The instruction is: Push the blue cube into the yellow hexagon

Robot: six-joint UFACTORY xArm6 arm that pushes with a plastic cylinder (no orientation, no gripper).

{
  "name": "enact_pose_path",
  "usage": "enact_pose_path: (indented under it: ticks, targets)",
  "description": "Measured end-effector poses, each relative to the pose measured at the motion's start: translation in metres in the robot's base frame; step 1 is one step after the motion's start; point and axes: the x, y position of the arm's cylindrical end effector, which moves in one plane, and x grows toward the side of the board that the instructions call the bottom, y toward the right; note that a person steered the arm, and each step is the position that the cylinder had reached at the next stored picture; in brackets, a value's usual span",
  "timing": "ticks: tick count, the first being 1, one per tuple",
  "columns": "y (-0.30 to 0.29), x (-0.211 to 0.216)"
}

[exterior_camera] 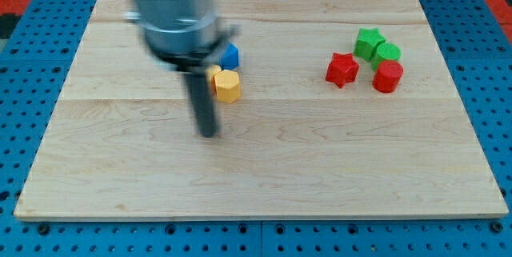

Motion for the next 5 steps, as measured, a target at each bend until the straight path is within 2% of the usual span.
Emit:
enact_pose_path:
  ticks: [1,2,4,5]
  targets:
    - [0.068,-0.038]
    - [0.071,-0.07]
    - [0.05,-0.176]
    - [-0.001,-0.207]
